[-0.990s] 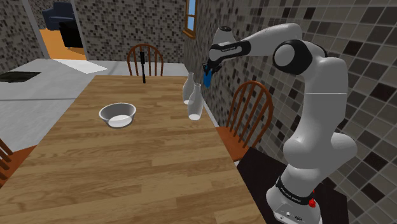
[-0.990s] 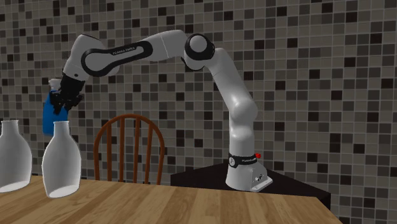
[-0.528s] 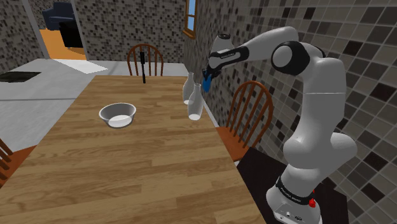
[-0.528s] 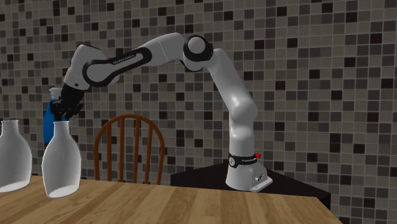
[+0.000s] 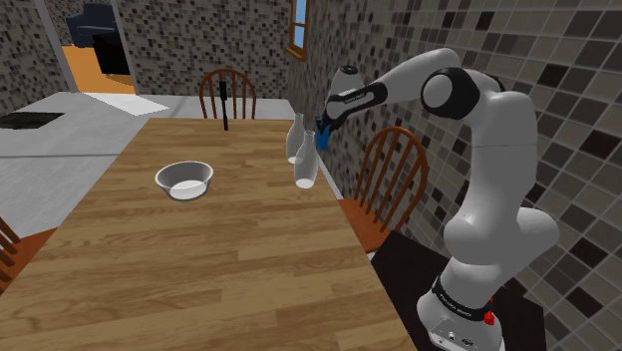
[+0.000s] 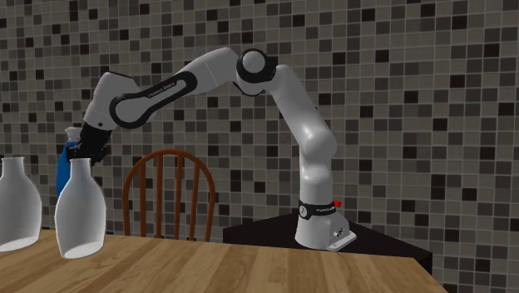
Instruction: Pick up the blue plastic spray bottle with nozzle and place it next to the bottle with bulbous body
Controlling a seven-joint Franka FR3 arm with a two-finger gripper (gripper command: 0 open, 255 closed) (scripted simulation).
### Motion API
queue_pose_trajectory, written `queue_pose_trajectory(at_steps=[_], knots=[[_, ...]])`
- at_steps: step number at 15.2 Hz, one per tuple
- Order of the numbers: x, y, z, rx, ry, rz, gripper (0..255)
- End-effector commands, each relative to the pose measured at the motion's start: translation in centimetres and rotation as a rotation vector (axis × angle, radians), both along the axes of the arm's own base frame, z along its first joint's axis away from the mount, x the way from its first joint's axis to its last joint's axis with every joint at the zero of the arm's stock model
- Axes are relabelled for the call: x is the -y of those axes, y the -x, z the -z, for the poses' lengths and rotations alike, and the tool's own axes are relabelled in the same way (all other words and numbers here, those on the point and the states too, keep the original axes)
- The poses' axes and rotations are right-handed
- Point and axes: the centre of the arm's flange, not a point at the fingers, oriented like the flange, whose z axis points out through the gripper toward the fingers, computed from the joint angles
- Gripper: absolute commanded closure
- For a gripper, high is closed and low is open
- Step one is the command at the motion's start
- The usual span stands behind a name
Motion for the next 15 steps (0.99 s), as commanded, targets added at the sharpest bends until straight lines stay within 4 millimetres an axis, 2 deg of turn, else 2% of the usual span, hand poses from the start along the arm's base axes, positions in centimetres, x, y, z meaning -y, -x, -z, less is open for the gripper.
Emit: queue_pose_trajectory(at_steps=[1, 14, 15], knots=[[0.0, 0.0, 1.1, 0.001, 0.0, 0.0, 255], [0.0, 0.0, 8.1, 0.001, 0.0, 0.0, 255], [0.0, 0.0, 8.1, 0.001, 0.0, 0.0, 255]])
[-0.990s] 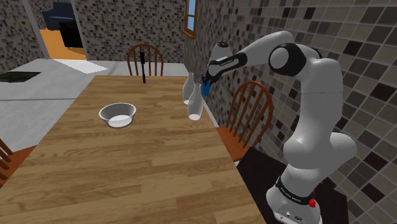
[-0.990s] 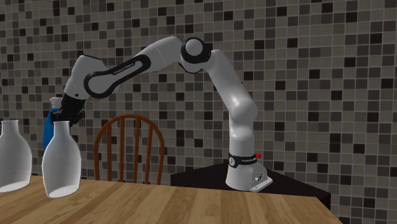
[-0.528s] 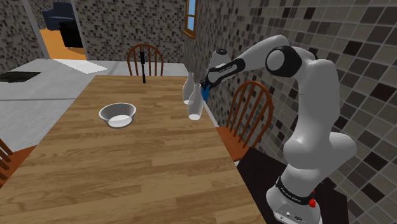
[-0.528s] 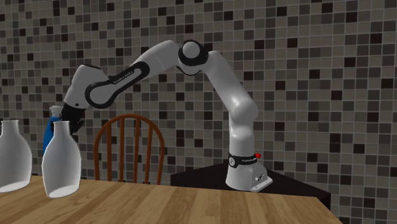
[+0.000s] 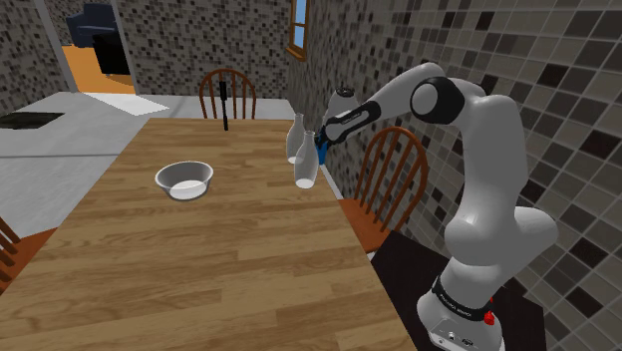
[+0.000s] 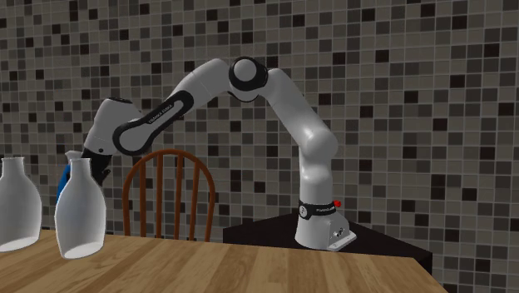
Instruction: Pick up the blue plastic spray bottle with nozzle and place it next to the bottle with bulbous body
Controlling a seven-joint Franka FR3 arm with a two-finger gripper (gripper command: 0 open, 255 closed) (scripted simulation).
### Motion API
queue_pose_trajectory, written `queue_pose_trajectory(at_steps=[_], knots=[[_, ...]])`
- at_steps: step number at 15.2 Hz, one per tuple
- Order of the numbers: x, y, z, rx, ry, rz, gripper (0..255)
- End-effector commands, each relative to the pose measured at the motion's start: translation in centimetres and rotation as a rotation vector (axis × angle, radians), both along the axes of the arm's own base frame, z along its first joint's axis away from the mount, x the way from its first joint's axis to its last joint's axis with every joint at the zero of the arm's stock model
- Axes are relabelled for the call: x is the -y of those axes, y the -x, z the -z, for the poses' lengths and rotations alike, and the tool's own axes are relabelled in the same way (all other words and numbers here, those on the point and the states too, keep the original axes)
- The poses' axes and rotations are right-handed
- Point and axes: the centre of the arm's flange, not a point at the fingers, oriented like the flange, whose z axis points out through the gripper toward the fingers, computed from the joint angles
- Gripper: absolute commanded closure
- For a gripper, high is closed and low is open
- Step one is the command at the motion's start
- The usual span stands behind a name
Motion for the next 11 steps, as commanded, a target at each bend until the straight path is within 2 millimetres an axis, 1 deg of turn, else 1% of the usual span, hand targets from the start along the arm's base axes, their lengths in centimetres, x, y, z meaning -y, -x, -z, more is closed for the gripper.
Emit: queue_pose_trajectory(at_steps=[1, 7, 8, 11], knots=[[0.04, 0.03, 0.25, 0.001, 0.001, 0.0, 255], [0.04, 0.03, 0.25, 0.001, 0.001, 0.0, 255], [0.04, 0.03, 0.25, 0.001, 0.001, 0.0, 0], [0.04, 0.03, 0.25, 0.001, 0.001, 0.0, 0]])
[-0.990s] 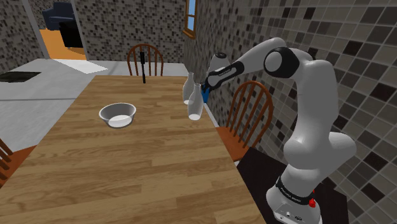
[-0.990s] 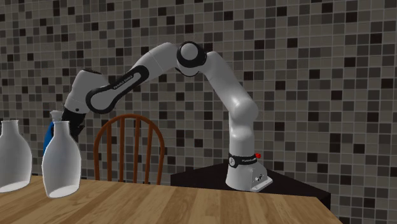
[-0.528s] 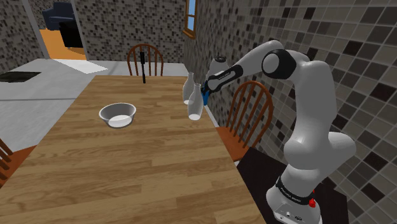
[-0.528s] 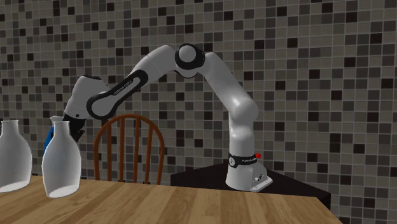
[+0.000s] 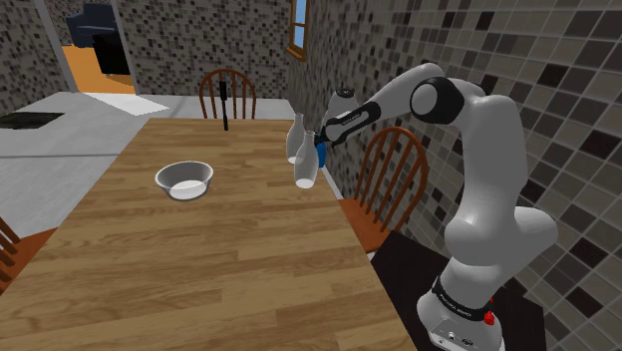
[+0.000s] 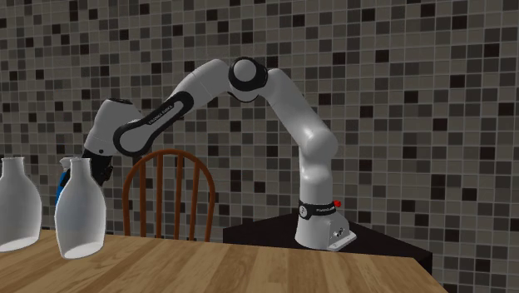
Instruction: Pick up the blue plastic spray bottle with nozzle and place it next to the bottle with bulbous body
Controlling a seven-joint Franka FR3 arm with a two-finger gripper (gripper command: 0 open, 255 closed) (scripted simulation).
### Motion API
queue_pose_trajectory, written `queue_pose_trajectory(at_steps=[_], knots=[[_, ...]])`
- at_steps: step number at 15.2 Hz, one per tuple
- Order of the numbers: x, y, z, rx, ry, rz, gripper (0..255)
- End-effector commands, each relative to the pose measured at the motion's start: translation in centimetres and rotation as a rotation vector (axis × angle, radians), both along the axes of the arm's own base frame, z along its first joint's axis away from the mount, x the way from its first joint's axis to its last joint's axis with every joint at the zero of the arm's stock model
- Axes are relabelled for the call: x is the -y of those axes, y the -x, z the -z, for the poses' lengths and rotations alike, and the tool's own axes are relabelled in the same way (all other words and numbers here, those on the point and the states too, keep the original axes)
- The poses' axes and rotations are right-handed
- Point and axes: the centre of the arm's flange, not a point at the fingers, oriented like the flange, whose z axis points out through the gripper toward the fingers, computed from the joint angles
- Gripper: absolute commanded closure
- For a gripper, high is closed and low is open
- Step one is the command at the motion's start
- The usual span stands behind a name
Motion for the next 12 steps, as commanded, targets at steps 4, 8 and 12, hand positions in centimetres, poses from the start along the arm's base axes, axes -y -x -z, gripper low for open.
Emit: queue_pose_trajectory(at_steps=[4, 8, 12], knots=[[-0.8, 0.9, -2.4, 0.0, 0.0, 0.0, 0], [-1.4, 1.8, -4.5, 0.0, 0.0, 0.0, 0], [-1.4, 1.8, -4.5, 0.0, 0.0, 0.0, 0]])
